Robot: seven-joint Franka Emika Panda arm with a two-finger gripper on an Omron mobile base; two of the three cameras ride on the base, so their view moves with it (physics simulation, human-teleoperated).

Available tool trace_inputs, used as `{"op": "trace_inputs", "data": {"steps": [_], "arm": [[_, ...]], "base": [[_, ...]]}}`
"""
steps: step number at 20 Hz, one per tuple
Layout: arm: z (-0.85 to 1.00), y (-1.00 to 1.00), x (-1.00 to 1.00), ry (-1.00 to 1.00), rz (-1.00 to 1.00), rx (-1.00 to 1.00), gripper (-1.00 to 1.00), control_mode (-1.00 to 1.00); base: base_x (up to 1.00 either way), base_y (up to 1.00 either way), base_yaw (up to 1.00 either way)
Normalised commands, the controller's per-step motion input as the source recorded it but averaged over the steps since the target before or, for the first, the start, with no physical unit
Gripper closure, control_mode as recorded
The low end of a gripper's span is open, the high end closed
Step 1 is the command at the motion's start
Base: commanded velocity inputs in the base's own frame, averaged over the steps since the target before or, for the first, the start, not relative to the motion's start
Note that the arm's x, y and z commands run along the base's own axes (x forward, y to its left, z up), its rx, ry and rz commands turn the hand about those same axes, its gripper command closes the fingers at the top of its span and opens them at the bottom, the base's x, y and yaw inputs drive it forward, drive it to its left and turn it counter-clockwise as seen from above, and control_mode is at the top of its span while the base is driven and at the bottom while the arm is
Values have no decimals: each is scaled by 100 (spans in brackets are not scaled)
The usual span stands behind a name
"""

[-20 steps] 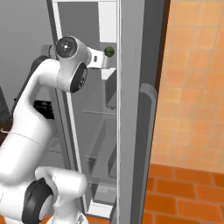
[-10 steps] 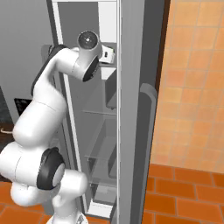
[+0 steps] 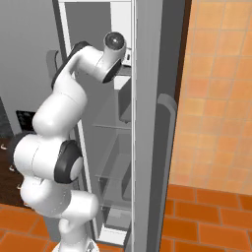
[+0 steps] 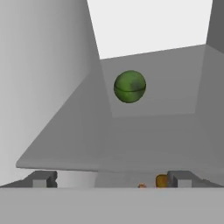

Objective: Place one avocado and one chicken drumstick in each tupperware on the nearby counter, to pack two identical lunches.

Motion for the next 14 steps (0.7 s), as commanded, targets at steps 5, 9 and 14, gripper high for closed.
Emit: {"op": "trace_inputs", "data": {"steps": [5,9,14], "arm": [[-14,0,48,0,0,0,-100,-100],[-13,0,46,0,0,0,-100,-100],[-4,0,50,0,1,0,-100,-100]], "base": [[0,0,0],[0,0,0],[0,0,0]]}}
